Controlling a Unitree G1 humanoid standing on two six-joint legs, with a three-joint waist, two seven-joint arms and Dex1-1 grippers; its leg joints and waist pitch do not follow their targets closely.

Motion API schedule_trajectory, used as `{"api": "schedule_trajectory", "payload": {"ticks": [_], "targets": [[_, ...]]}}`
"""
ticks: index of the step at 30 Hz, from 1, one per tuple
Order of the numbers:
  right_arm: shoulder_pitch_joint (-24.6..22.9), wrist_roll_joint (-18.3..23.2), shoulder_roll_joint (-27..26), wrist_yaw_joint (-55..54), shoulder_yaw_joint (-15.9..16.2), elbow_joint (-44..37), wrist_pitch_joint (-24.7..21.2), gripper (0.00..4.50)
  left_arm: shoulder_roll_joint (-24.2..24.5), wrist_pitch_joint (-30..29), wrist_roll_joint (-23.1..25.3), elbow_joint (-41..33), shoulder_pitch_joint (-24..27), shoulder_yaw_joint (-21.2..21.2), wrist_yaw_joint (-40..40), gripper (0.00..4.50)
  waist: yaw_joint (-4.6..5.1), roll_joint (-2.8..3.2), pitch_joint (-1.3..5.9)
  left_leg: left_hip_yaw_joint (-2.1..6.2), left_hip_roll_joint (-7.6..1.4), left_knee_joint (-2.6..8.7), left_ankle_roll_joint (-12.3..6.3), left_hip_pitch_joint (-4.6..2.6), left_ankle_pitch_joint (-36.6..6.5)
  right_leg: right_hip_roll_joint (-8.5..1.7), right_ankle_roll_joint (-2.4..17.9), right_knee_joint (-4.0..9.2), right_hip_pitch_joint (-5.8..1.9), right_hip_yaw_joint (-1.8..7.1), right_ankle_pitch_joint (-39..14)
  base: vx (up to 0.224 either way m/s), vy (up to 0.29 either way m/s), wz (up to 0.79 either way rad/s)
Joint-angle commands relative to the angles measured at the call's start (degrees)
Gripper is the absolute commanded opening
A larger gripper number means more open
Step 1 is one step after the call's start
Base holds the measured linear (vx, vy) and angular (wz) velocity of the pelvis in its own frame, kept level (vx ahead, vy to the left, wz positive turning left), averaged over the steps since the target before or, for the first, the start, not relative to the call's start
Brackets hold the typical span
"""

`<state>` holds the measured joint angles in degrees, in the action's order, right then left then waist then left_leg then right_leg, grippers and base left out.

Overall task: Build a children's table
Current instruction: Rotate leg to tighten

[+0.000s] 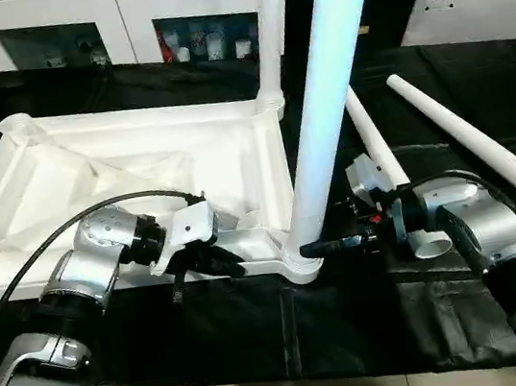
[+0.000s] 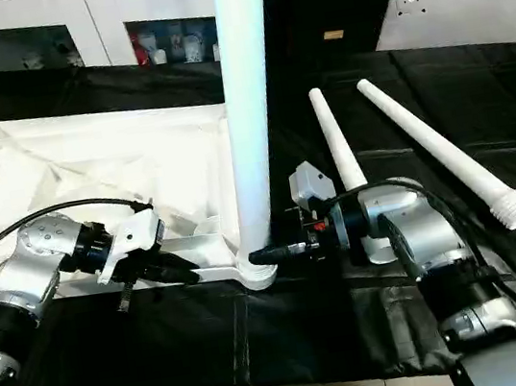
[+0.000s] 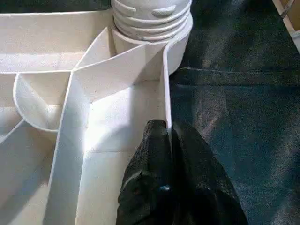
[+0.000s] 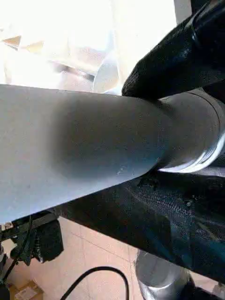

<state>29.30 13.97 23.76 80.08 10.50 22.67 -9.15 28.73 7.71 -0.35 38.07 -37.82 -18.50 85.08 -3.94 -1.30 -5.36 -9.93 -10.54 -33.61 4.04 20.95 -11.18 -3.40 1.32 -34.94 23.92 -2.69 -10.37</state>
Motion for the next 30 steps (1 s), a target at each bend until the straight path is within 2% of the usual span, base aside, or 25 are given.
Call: {"api": "schedule_trajectory", "payload": {"ticks": [1,3,5,6,7,8,9,10,11,12,15,18,19,21,23,24,26,27,30], "targets": [[-1.70,0.99,-0.37,0.49,1.43,-2.04,-2.19,1.93,-0.19,-1.20,2.04,0.68,0.63,-1.60,-0.90,0.00,0.03,0.41,3.75,0.29,-2.93,3.87,-4.07,-0.55,-7.44,-4.54,15.38,3.75,-3.40,2.69,-8.80,0.000,0.000,0.00],[-2.84,1.18,-0.87,-2.15,1.35,-3.72,-5.82,1.93,-1.02,-3.58,2.25,0.25,0.66,-0.68,-4.51,0.00,-0.01,0.41,3.62,0.29,-2.94,3.99,-3.67,-0.68,-8.30,-4.49,15.13,3.93,-3.34,2.71,-10.02,0.000,0.000,0.00],[-3.75,0.55,-2.41,-7.33,0.94,-4.78,-9.73,1.93,-2.09,-6.53,2.50,-0.45,0.61,0.45,-9.03,0.00,-0.23,0.42,3.23,0.30,-3.02,4.22,-3.03,-0.76,-10.19,-4.63,14.48,4.35,-3.17,2.82,-13.55,0.000,0.000,0.00],[-3.81,0.46,-2.57,-7.84,0.90,-4.82,-9.97,1.93,-2.19,-6.75,2.51,-0.50,0.61,0.56,-9.41,0.00,-0.28,0.46,2.92,0.43,-2.93,4.49,-2.12,-0.93,-12.62,-4.70,13.31,4.84,-3.00,2.82,-18.65,0.000,0.000,0.00],[-4.49,-0.53,-4.44,-12.34,0.46,-5.14,-10.26,1.93,-3.42,-9.37,2.11,-1.64,0.87,1.77,-12.87,0.00,-0.24,0.81,2.50,0.70,-2.76,4.68,-0.94,-1.39,-16.33,-4.97,11.42,5.60,-2.68,2.84,-26.34,0.000,0.000,0.00],[-5.18,-1.45,-6.69,-16.59,0.11,-5.40,-10.30,1.93,-5.09,-12.53,1.94,-3.71,1.55,2.92,-16.92,0.00,-0.06,0.66,2.28,0.86,-2.85,4.77,-0.16,-1.59,-18.16,-5.14,10.44,5.92,-2.47,2.89,-29.78,0.000,0.000,0.00],[-5.68,-2.04,-8.22,-19.36,-0.11,-5.65,-10.34,1.93,-6.24,-14.71,1.85,-5.23,2.06,3.68,-19.65,0.00,0.26,0.48,2.21,1.23,-2.65,4.80,0.83,-1.89,-19.91,-5.32,8.33,6.53,-2.21,2.75,-35.44,0.000,0.000,0.00],[-5.96,-3.18,-10.99,-24.23,-0.44,-5.29,-10.49,1.93,-8.55,-18.15,1.57,-7.73,3.02,4.76,-23.81,0.00,0.66,0.35,2.31,1.43,-2.59,4.82,1.17,-2.11,-20.26,-5.39,6.77,6.90,-2.04,2.76,-38.22,0.000,0.000,0.00],[-6.03,-3.57,-12.34,-26.40,-0.60,-5.08,-10.64,1.93,-9.71,-19.82,1.40,-8.94,3.51,5.21,-25.62,0.00,0.94,0.49,2.25,1.53,-2.58,4.84,1.26,-1.94,-20.32,-5.38,6.57,6.92,-1.98,2.69,-38.76,0.000,0.000,0.00],[-6.05,-3.85,-13.75,-28.48,-0.78,-4.82,-10.64,1.93,-11.00,-21.49,1.25,-10.20,4.05,5.65,-27.47,0.00,1.55,0.29,2.24,1.80,-2.46,5.05,1.29,-1.57,-20.53,-5.20,5.64,7.07,-2.22,2.28,-39.69,0.000,0.000,0.00],[-5.91,-4.90,-17.15,-34.43,-1.06,-4.57,-11.97,1.93,-14.10,-24.78,1.75,-13.18,5.16,6.20,-32.32,0.00,2.60,0.62,2.49,1.82,-2.49,5.43,0.23,-1.16,-19.63,-4.91,6.14,7.16,-2.49,2.18,-35.05,0.000,0.000,0.00],[-5.03,-6.42,-22.11,-42.70,-1.63,-3.35,-12.35,1.93,-19.36,-28.42,2.38,-15.59,5.64,7.00,-39.66,0.00,2.89,0.43,2.55,1.55,-2.28,5.41,-0.62,-1.42,-19.51,-4.80,6.57,7.48,-2.19,2.29,-33.30,0.000,0.000,0.00],[-4.40,-6.97,-26.50,-48.62,-2.66,-2.94,-12.83,1.93,-23.64,-31.49,3.21,-17.40,5.48,8.27,-45.62,0.00,3.06,0.15,2.51,1.50,-2.26,5.42,-0.79,-1.36,-19.26,-4.83,6.44,7.48,-2.10,2.46,-33.59,0.000,0.000,0.00],[-4.14,-7.66,-27.65,-50.44,-2.63,-2.86,-12.63,1.93,-24.62,-31.95,3.64,-17.50,5.19,8.34,-46.95,0.00,3.24,0.18,2.53,1.50,-2.07,5.27,-1.09,-1.49,-19.12,-4.84,6.10,7.69,-1.88,2.45,-34.86,0.000,0.000,0.00],[-4.04,-8.24,-28.36,-51.95,-2.51,-2.92,-12.55,1.93,-25.18,-33.08,3.97,-18.37,5.27,8.23,-48.07,0.00,3.28,0.24,2.62,1.47,-1.95,5.30,-1.99,-1.35,-18.89,-4.84,5.58,7.81,-1.96,2.50,-34.50,0.000,0.000,0.00],[-4.41,-7.62,-29.09,-52.03,-2.68,-3.78,-11.13,2.28,-24.77,-33.26,5.03,-18.41,4.76,7.01,-48.06,0.00,3.33,0.21,2.65,1.40,-1.94,5.36,-2.36,-1.18,-18.46,-4.80,5.58,7.76,-1.95,2.55,-33.39,0.000,0.000,0.00],[-5.08,-6.83,-29.27,-51.58,-3.32,-4.75,-10.86,2.63,-23.95,-33.30,5.62,-18.32,4.72,6.68,-47.40,0.00,3.27,0.41,2.97,1.31,-2.12,5.46,-2.91,-0.98,-17.01,-4.82,6.14,7.42,-2.17,2.71,-29.59,0.000,0.000,0.00],[-5.24,-6.78,-29.19,-51.51,-3.41,-4.99,-10.87,2.65,-23.70,-33.29,5.74,-18.34,4.78,6.65,-47.16,0.00,3.24,0.58,2.95,1.27,-2.16,5.50,-2.93,-0.95,-16.80,-4.77,6.41,7.33,-2.15,2.75,-28.30,0.000,0.000,0.00],[-6.37,-6.70,-28.44,-50.93,-4.09,-6.51,-10.91,2.86,-22.07,-33.46,6.49,-18.68,5.35,6.72,-45.42,0.00,3.18,0.54,3.23,1.03,-2.21,5.45,-3.32,-0.70,-14.59,-4.68,8.18,6.61,-2.60,2.89,-21.89,0.000,0.000,0.00]]}}
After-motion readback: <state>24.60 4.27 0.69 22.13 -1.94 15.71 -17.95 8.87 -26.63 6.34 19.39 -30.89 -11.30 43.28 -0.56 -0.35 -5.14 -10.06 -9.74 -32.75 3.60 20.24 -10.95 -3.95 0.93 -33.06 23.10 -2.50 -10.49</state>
